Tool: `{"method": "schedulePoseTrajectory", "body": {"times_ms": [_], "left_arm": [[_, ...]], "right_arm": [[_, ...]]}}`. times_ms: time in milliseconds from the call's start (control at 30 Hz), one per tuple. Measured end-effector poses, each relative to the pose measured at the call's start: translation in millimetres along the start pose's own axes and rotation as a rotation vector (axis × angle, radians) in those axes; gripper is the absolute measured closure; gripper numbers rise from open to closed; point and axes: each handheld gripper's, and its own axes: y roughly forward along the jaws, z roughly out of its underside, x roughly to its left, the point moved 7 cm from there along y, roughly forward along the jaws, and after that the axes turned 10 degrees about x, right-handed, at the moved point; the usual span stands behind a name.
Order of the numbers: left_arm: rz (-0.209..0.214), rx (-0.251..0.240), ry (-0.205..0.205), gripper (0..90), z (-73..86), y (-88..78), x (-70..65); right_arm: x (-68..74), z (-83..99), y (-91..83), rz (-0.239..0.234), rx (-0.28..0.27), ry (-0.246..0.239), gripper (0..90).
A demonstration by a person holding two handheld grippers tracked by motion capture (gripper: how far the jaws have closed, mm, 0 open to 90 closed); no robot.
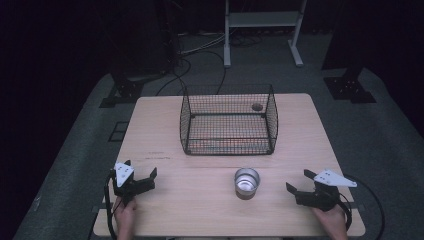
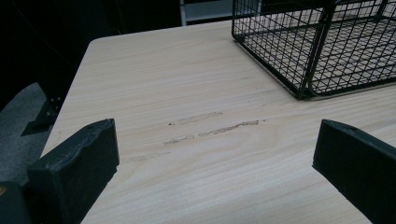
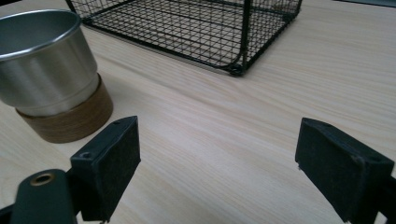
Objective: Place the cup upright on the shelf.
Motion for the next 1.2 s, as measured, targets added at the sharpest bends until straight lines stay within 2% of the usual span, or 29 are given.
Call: {"method": "schedulePoseTrajectory", "body": {"times_ms": [667, 867, 1200], "left_arm": [[0.0, 0.0, 0.002, 0.0, 0.0, 0.0, -0.3], [0.0, 0.001, 0.001, 0.0, 0.1, 0.0, -0.1], [0.0, 0.0, -0.002, 0.0, 0.0, 0.0, 0.2]], "right_arm": [[28.0, -4.8, 4.7, -0.07, 0.021, -0.1, 13.2], [39.2, -6.8, 7.3, -0.093, 0.025, -0.148, 13.1], [53.3, -8.6, 8.6, -0.124, 0.029, -0.178, 12.7]]}}
